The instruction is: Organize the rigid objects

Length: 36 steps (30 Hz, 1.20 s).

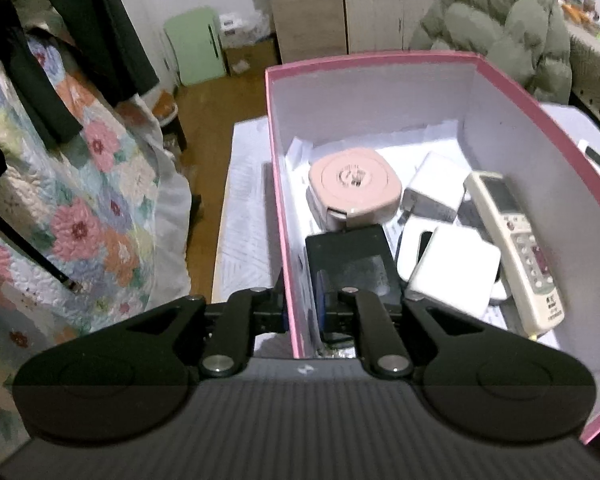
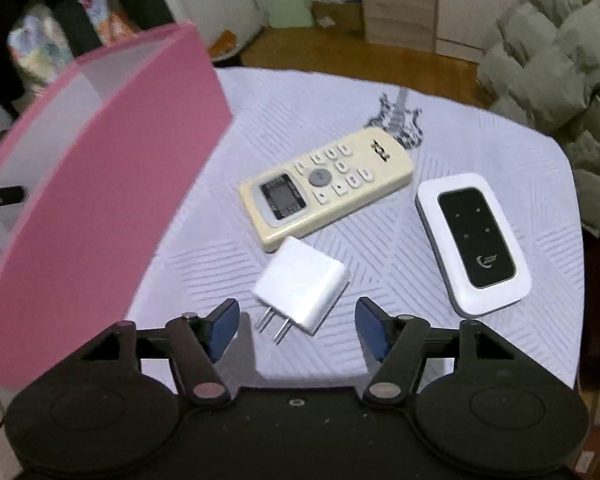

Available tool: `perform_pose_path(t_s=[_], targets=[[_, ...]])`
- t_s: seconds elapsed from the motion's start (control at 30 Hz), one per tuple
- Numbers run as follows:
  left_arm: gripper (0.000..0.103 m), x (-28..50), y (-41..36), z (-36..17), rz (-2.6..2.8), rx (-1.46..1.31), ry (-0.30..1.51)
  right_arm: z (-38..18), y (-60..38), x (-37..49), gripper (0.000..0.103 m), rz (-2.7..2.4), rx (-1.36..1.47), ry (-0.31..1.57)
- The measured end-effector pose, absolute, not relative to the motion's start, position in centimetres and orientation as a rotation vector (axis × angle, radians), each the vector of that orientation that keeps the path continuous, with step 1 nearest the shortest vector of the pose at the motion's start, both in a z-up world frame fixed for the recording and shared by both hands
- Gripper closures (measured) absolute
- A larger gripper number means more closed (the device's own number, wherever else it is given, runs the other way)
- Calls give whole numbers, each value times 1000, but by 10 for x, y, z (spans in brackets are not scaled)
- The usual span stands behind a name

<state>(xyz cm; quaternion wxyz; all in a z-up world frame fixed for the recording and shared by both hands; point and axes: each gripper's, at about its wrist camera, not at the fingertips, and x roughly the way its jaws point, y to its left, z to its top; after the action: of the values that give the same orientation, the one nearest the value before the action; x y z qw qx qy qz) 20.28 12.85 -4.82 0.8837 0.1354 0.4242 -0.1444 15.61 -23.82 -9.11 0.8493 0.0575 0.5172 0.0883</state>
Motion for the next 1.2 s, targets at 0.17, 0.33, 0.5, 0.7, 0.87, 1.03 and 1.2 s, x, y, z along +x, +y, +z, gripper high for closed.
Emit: perform_pose_path(t_s=[0.17,0.33,0.5,0.7,0.87,1.03,1.2], targets=[[94,208,123,-45,-318,329,944,-95,-232,167,33,156,174,1038],[98,206,127,-33,-317,333,941,-88,-216,159,53,145,18,967],[98,198,129,-12,-339,341,944,-66,-211,151,54,176,1,921],[95,194,125,-5,-345,380,1007,-12,-196,139,54,258,-22,785],[98,185,126,-4,-338,397,1000,29,-168,130,54,426,-27,667],[99,184,129,-3,-326,353,1000,24,-126,145,53,570,-71,676],[99,182,123,-4,-307,388,990,-2,-92,174,52,596,-102,764]])
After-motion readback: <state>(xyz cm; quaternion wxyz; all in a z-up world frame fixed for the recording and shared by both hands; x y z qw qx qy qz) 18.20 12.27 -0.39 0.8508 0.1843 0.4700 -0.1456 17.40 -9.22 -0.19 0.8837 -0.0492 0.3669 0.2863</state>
